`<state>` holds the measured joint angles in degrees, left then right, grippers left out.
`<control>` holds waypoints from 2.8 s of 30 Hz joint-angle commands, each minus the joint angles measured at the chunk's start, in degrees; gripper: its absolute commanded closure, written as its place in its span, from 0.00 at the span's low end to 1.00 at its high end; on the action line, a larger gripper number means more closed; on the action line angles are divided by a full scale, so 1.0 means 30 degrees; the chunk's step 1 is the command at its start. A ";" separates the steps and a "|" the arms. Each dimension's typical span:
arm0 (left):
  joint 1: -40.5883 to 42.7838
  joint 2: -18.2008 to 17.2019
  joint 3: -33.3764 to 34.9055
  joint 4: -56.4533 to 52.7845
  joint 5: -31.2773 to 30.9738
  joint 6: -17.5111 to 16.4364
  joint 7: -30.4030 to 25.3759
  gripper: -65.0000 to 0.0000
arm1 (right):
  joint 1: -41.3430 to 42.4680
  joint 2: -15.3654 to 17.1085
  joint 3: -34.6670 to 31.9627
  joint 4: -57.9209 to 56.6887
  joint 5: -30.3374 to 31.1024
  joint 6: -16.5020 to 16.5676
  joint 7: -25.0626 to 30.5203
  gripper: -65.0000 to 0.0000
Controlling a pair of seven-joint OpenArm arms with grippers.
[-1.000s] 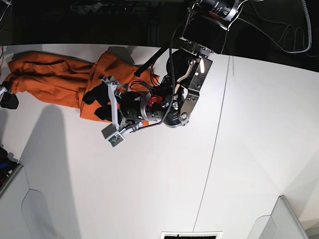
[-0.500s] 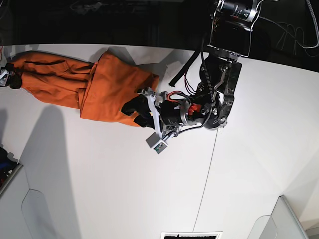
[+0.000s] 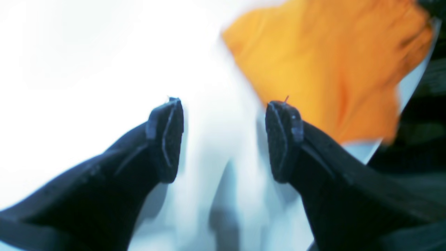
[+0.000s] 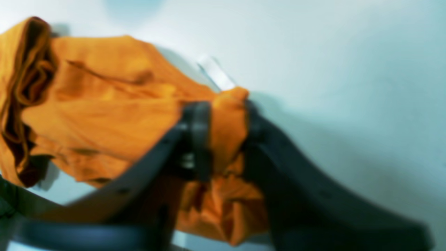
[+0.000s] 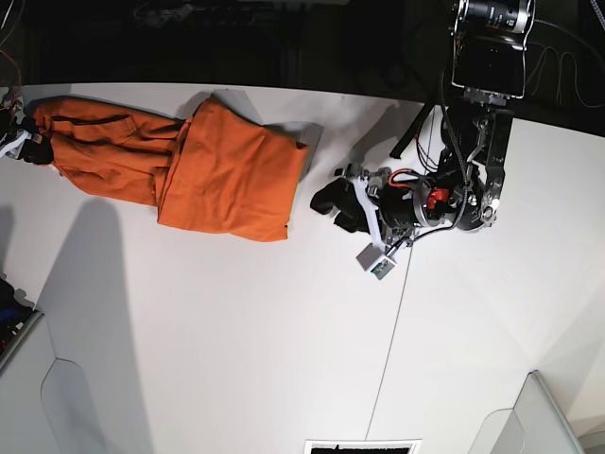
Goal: Layout the t-shirt on the table in an organized manner, then fold the t-shirt properly
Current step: 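Fold the strip end with the right gripper onto the folded bundle, then reach the left gripper over the bundle and tuck its loose fabric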
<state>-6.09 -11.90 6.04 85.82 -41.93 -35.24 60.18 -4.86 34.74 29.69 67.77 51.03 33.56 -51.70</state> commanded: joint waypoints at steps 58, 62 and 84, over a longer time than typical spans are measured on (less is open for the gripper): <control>0.4561 -0.0437 -0.2834 0.0503 -0.4116 -0.1585 0.0102 0.39 | 0.4809 -1.0010 -0.3883 1.2269 -0.0350 0.0262 -0.1923 0.49; 0.4539 -0.1406 -0.3009 0.0605 -0.4211 -0.1585 0.0109 0.39 | 0.4663 -0.9770 -0.3490 1.2240 -0.0372 0.0255 -0.2732 0.67; 0.4532 -0.3621 -0.5741 0.2659 -0.8284 -0.1585 0.2470 0.39 | -0.0124 -0.9369 -0.8298 1.0695 -0.1668 0.0240 0.0481 1.00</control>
<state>8.10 -21.87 -10.79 92.66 -65.43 -39.70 68.42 -6.02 6.50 4.49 98.76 44.27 34.06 -51.55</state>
